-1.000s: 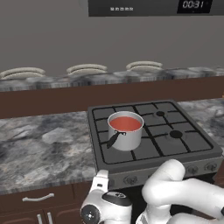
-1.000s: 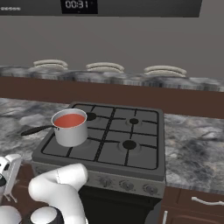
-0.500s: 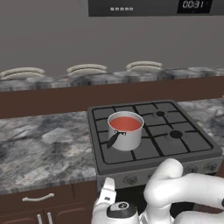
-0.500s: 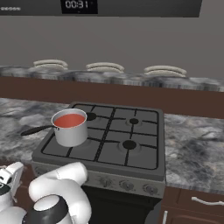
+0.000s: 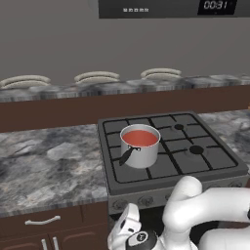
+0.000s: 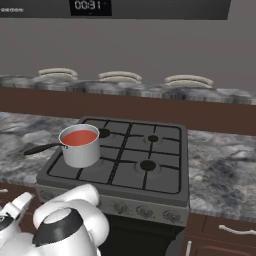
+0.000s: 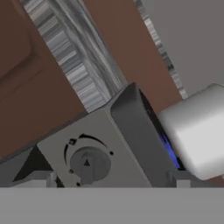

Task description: Wait until the marinara sauce is simmered to a deep red color and then turn off the stove.

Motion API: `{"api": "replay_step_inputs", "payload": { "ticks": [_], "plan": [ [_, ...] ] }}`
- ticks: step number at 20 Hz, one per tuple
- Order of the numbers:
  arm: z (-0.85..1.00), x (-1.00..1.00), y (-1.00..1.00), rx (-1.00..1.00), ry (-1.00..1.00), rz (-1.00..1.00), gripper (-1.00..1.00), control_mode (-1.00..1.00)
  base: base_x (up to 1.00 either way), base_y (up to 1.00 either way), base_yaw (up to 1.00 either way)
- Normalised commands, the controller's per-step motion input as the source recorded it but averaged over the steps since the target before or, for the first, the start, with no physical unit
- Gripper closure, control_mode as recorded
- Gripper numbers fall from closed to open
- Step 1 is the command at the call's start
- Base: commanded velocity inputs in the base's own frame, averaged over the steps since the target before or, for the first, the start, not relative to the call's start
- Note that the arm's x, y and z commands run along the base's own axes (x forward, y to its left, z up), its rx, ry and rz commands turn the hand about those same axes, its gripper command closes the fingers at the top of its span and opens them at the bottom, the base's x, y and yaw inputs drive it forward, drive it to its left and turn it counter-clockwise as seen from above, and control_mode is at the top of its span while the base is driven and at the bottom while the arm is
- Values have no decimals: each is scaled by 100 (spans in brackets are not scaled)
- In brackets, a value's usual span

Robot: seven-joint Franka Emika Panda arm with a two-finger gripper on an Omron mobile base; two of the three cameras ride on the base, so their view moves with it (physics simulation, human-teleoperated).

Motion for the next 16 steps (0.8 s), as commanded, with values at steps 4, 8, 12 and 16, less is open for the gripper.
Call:
{"api": "replay_step_inputs", "payload": {
  "ticks": [4, 8, 12, 16],
  "plan": [
    [0, 0, -18, 13, -4, 0, -100, -100, 0, 0, 0],
    [0, 0, -19, 8, -4, 0, -100, -100, 0, 0, 0],
    [0, 0, -18, 12, -1, 0, -100, -100, 0, 0, 0],
    [0, 0, -6, 10, 0, 0, -100, -100, 0, 0, 0]
  ]
}}
